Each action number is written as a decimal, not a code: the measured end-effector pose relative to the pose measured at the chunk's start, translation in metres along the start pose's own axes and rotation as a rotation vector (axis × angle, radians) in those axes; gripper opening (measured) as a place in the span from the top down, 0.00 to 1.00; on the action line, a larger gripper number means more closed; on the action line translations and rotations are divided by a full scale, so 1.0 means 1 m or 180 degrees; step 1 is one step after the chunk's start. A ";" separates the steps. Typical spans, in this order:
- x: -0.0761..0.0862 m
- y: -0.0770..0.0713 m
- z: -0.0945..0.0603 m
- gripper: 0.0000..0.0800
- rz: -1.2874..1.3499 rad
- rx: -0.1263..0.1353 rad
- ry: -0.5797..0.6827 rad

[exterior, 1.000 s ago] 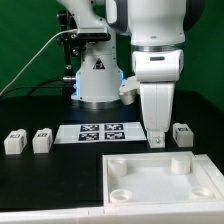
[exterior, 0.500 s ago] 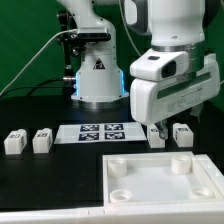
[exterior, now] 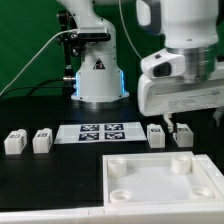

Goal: Assemble one leg

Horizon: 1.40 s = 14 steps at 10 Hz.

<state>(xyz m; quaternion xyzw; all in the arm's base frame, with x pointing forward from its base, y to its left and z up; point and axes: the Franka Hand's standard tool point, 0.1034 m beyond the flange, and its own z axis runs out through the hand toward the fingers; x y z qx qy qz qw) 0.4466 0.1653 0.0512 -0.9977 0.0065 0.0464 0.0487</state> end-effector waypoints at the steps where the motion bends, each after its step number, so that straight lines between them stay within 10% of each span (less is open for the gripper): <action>1: -0.002 -0.011 0.002 0.19 -0.0087 0.0008 0.0000; 9: -0.015 -0.005 0.003 0.19 0.0162 -0.0074 -0.2209; 14: -0.038 -0.007 0.026 0.19 0.0200 -0.0140 -0.2542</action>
Offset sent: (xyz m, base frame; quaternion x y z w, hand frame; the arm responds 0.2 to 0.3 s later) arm 0.0018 0.0145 -0.0002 0.0036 -0.4143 0.1347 0.9001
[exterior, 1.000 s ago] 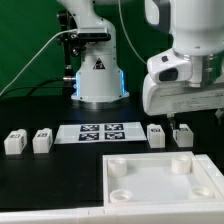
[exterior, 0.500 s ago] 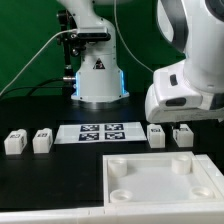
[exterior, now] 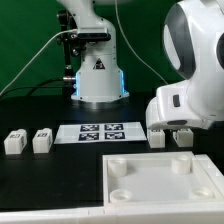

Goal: Assemble one leg

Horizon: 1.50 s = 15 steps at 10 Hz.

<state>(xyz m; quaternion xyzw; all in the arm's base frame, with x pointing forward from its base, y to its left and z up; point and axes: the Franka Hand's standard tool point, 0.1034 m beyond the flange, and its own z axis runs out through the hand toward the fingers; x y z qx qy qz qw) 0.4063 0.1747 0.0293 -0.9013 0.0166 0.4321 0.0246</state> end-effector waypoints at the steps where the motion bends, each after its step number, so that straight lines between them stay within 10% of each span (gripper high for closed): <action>1: 0.000 0.000 0.009 0.19 0.0003 -0.0009 0.0014; 10: 0.004 0.000 0.023 0.19 -0.0057 -0.0027 0.0010; 12: 0.004 0.000 0.023 0.51 -0.0057 -0.0027 0.0010; 15: 0.004 0.000 0.023 0.64 -0.0057 -0.0027 0.0010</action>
Offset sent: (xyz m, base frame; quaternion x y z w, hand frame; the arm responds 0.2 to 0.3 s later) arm -0.0064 0.0119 -0.0156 -0.0117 0.0147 0.0126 0.9997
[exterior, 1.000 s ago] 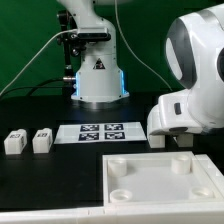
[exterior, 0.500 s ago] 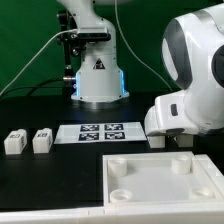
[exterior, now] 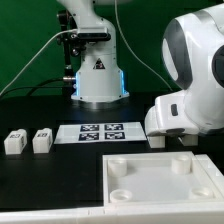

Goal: Assemble one leg

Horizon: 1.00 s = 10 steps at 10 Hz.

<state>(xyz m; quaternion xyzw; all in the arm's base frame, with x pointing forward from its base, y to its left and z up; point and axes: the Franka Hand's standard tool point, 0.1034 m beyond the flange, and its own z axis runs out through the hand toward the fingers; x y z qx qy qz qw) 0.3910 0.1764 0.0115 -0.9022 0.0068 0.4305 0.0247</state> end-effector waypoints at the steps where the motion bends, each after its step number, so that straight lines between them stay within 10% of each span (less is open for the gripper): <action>1: 0.000 0.000 0.000 0.64 0.0000 0.0000 0.0000; 7: 0.001 0.002 -0.005 0.63 -0.0053 -0.0013 0.0038; 10: -0.005 0.014 -0.067 0.63 -0.0199 0.0011 0.0185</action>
Offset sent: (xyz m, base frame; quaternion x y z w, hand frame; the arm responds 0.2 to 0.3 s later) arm 0.0000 0.0000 0.0000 0.0000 0.0000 0.0000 1.0000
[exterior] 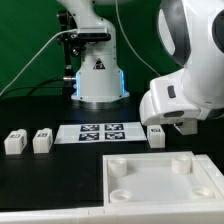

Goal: Assemble one leg

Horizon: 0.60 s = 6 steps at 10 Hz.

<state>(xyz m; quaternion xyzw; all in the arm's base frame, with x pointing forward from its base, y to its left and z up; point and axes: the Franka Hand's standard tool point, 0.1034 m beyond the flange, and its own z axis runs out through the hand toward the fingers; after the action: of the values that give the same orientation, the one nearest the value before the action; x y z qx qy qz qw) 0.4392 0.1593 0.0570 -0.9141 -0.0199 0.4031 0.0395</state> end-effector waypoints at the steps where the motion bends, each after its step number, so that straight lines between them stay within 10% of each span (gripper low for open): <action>1: 0.003 0.003 -0.027 0.63 -0.0009 0.0044 0.0321; 6: -0.025 0.021 -0.126 0.63 0.0044 0.0102 0.1888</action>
Offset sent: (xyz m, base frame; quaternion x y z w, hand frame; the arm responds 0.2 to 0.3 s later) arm 0.0369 -0.0259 0.0566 -0.0189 0.2759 -0.0060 0.9610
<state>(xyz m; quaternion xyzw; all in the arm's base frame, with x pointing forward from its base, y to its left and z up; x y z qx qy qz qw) 0.5153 0.1295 0.1578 -0.9913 0.0051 0.1190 0.0553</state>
